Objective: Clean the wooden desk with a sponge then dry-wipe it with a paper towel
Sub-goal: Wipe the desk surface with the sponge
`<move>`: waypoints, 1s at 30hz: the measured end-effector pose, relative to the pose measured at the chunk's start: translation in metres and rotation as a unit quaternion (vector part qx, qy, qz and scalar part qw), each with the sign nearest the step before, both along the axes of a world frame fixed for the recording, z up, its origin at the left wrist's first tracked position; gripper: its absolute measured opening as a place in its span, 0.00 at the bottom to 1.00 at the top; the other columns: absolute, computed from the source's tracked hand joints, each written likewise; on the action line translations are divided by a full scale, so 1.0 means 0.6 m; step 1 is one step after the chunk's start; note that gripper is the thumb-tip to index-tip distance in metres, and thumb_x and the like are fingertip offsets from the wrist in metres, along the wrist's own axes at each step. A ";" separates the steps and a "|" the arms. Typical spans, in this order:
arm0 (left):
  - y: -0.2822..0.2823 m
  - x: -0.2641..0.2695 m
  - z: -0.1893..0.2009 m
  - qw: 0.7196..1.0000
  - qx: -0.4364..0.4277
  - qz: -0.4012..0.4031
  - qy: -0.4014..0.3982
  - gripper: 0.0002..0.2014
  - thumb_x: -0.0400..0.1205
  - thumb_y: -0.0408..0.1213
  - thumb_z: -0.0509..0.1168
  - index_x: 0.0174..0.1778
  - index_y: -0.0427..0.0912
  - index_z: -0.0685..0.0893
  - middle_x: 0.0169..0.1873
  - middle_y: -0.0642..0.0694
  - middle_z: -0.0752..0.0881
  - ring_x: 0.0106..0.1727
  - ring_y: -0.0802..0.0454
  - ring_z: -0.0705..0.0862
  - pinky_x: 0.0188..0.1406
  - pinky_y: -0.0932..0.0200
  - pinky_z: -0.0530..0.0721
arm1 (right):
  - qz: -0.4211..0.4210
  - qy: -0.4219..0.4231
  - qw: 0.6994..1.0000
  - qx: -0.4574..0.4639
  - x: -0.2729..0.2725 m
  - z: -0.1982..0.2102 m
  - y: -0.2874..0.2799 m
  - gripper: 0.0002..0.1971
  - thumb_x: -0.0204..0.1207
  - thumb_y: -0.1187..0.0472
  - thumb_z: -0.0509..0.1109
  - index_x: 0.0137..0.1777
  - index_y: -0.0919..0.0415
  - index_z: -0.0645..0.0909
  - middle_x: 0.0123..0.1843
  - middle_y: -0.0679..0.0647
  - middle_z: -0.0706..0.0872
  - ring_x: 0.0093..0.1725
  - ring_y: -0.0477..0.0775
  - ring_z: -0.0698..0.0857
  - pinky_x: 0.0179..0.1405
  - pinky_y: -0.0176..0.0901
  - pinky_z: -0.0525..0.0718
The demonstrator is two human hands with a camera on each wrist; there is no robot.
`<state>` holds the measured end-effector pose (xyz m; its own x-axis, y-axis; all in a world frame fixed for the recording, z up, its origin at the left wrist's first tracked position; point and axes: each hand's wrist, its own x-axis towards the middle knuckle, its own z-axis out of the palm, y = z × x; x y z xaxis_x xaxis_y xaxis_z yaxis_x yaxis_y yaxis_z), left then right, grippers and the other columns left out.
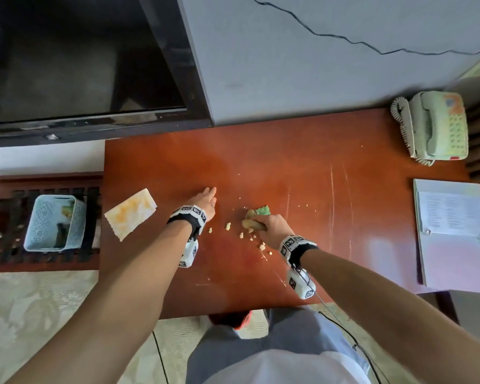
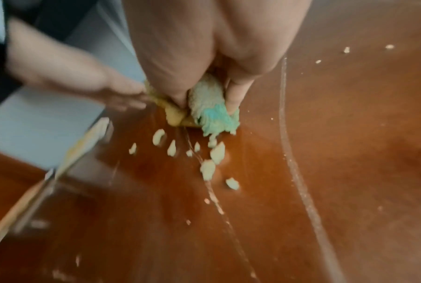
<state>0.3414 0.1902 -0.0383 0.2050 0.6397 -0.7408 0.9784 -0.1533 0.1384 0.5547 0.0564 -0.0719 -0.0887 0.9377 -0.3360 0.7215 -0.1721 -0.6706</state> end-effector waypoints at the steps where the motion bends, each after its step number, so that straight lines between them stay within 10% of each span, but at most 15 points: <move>1: -0.008 -0.004 -0.001 1.000 0.006 -0.003 -0.002 0.26 0.94 0.45 0.42 0.90 0.53 0.49 0.89 0.54 0.48 0.89 0.47 0.55 0.86 0.46 0.57 | -0.021 0.019 1.000 0.004 0.003 0.010 -0.002 0.14 0.76 0.65 0.71 0.57 0.49 0.90 0.38 0.42 0.88 0.34 0.42 0.84 0.42 0.33 0.84; 8: -0.021 -0.005 0.005 0.999 0.025 -0.004 0.029 0.27 0.93 0.45 0.42 0.90 0.51 0.47 0.89 0.49 0.49 0.89 0.45 0.55 0.86 0.42 0.59 | -0.341 0.055 0.937 0.043 0.167 0.030 -0.026 0.13 0.76 0.66 0.67 0.48 0.49 0.90 0.33 0.52 0.90 0.27 0.56 0.89 0.27 0.49 0.90; 15: -0.027 0.021 -0.014 0.997 0.032 0.004 0.067 0.28 0.93 0.43 0.43 0.90 0.48 0.47 0.89 0.46 0.50 0.87 0.40 0.58 0.85 0.39 0.61 | -0.515 -0.102 0.849 0.068 0.363 0.007 -0.124 0.11 0.83 0.59 0.60 0.47 0.57 0.84 0.42 0.55 0.89 0.44 0.61 0.87 0.43 0.42 0.79; 24: -0.036 -0.002 -0.029 0.998 0.028 0.022 0.058 0.31 0.91 0.37 0.47 0.89 0.60 0.47 0.89 0.57 0.44 0.84 0.42 0.67 0.76 0.47 0.76 | -0.406 -0.268 0.873 -0.028 0.338 -0.048 -0.108 0.12 0.81 0.61 0.60 0.57 0.63 0.83 0.55 0.71 0.83 0.53 0.73 0.82 0.49 0.59 0.81; 30: -0.057 -0.036 -0.015 0.992 0.091 0.086 -0.005 0.32 0.90 0.34 0.51 0.89 0.61 0.51 0.89 0.59 0.50 0.75 0.45 0.78 0.54 0.60 0.81 | -0.348 -0.285 0.892 -0.033 0.257 -0.058 -0.050 0.15 0.85 0.57 0.58 0.60 0.66 0.82 0.60 0.72 0.83 0.58 0.73 0.81 0.58 0.61 0.81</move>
<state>0.3201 0.1561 -0.0472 0.0875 0.7888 -0.6084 0.9910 -0.0067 0.1337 0.7091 0.0264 -0.1066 0.7109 0.6752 -0.1966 0.6450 -0.7374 -0.2004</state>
